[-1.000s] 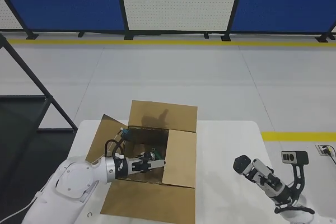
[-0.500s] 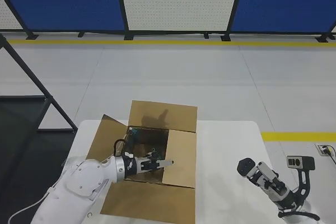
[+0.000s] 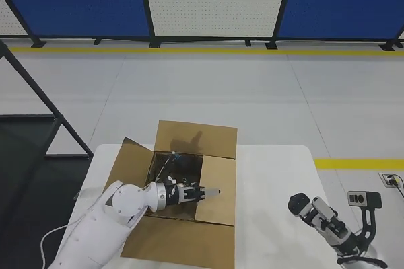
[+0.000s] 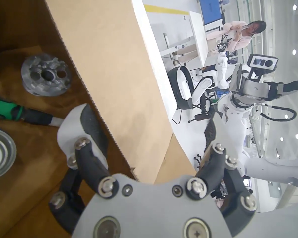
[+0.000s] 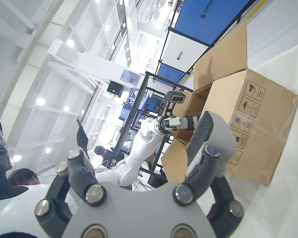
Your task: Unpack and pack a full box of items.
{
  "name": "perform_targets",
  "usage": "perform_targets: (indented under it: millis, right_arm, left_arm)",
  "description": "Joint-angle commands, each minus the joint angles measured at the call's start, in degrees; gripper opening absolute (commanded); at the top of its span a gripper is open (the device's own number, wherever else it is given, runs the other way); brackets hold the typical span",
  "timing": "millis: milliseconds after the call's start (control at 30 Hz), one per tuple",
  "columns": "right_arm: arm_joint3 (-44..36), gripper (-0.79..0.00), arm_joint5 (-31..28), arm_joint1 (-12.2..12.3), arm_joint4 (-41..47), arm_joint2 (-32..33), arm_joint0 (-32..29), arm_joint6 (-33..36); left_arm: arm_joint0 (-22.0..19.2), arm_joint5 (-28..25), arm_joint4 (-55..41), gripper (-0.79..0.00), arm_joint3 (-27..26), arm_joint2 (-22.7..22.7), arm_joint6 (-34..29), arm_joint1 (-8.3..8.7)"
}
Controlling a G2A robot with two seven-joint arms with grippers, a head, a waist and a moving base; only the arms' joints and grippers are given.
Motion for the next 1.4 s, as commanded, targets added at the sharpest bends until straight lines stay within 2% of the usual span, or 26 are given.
perform_targets:
  millis: [0,100,367,533,767,1033,1200,1367]
  right_arm:
    - [-0.68,0.0,0.09,0.06,0.25,-0.56,-0.73,0.1]
    - [-1.21,0.0,0.78,0.25,-1.05,-1.86,-1.16,0.92]
    - [-2.66,0.0,1.13,0.67,-1.87,-5.19,-0.26,2.41]
    - [-4.38,0.0,0.92,1.18,-3.4,-7.23,0.37,6.71]
    - [-7.58,0.0,-1.58,1.64,-2.18,-6.29,-3.04,6.41]
    - [-10.94,0.0,-3.88,1.91,-2.14,-3.6,-9.93,2.25]
    - [-10.54,0.0,-1.83,2.08,-3.21,-3.32,-11.84,-0.12]
    - [-8.64,0.0,2.71,2.3,-7.1,-5.23,-9.68,-2.21]
  left_arm:
    - [-0.56,-0.77,-0.58,0.0,0.21,0.28,-0.01,-0.37]
    - [-1.13,-2.06,-1.0,0.0,-0.28,0.03,-0.05,-0.66]
    - [-0.64,-4.5,-2.69,0.0,-6.4,-1.99,-0.37,-0.72]
    - [-2.93,-3.97,-3.06,0.0,-6.65,-0.06,-0.19,-1.89]
    - [-8.55,-4.61,-6.41,0.0,-1.28,6.42,0.39,-5.6]
    - [-14.56,-6.13,-9.03,0.0,6.86,15.23,1.69,-11.65]
    - [-16.86,-8.02,-10.47,0.0,12.76,18.4,1.67,-15.02]
    - [-18.15,-9.91,-11.66,0.0,17.38,19.23,0.77,-17.18]
